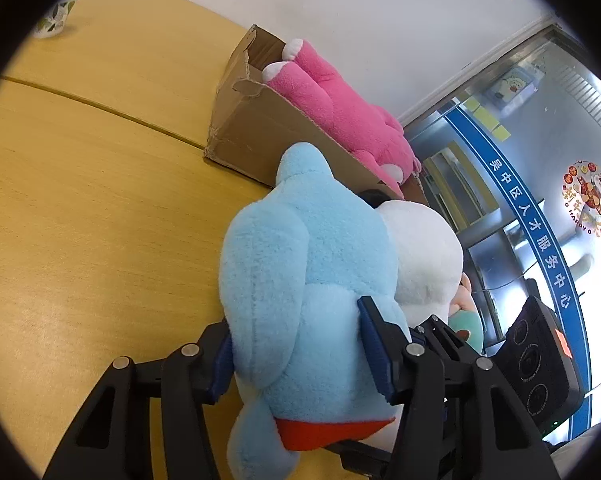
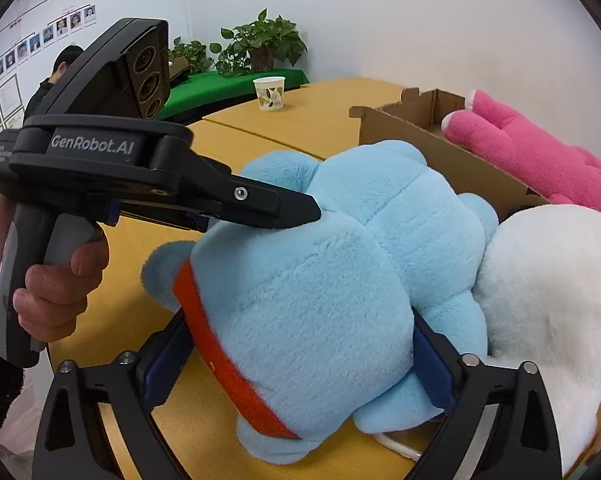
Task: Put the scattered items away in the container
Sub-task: 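Close both grippers on the light blue plush and lift it, then carry the blue plush into the box beside the pink bear, open both grippers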
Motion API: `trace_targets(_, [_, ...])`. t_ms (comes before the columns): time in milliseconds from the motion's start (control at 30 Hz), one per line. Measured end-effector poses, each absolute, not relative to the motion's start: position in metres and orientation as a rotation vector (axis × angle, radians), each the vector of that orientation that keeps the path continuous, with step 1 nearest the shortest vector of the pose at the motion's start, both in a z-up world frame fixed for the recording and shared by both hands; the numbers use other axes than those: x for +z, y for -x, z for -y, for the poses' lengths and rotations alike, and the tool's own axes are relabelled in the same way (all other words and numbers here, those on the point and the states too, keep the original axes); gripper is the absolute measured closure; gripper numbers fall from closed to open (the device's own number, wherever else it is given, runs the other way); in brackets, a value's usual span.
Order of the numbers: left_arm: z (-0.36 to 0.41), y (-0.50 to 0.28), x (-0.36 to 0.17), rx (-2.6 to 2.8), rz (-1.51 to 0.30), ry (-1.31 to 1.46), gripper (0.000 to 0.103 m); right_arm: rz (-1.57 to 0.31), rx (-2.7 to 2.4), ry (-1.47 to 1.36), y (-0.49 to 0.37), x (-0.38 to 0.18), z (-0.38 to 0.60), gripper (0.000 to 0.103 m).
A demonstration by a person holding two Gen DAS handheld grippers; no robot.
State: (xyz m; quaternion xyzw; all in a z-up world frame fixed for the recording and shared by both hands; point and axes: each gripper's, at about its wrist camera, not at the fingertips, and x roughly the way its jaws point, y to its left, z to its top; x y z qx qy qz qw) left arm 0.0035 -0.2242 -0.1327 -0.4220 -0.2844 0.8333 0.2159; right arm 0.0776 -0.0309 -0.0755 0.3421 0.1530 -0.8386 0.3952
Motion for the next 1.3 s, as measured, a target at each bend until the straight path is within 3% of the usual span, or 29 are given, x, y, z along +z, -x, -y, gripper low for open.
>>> trace_targets(300, [0.219, -0.013, -0.089, 2.367, 0.744, 1.035, 0.055, -0.351, -2.142, -0.773, -0.091, -0.055, 0.024, 0.018])
trace_targets(700, [0.197, 0.061, 0.048, 2.403, 0.464, 0.729, 0.057, -0.465, -2.273, -0.475, -0.040, 0.064, 0.006, 0.018])
trace_targets(900, [0.198, 0.118, 0.087, 2.403, 0.449, 0.676, 0.057, -0.540, -2.288, -0.410, 0.015, 0.116, 0.006, 0.018])
trace_targets(1067, [0.196, 0.165, 0.086, 2.433, 0.425, 0.715, 0.057, -0.548, -2.294, -0.416, 0.070, 0.128, 0.014, 0.018])
trace_targets(1300, [0.203, 0.229, 0.005, 2.422, 0.506, 0.945, 0.058, -0.511, -2.264, -0.591, 0.141, 0.072, 0.033, 0.018])
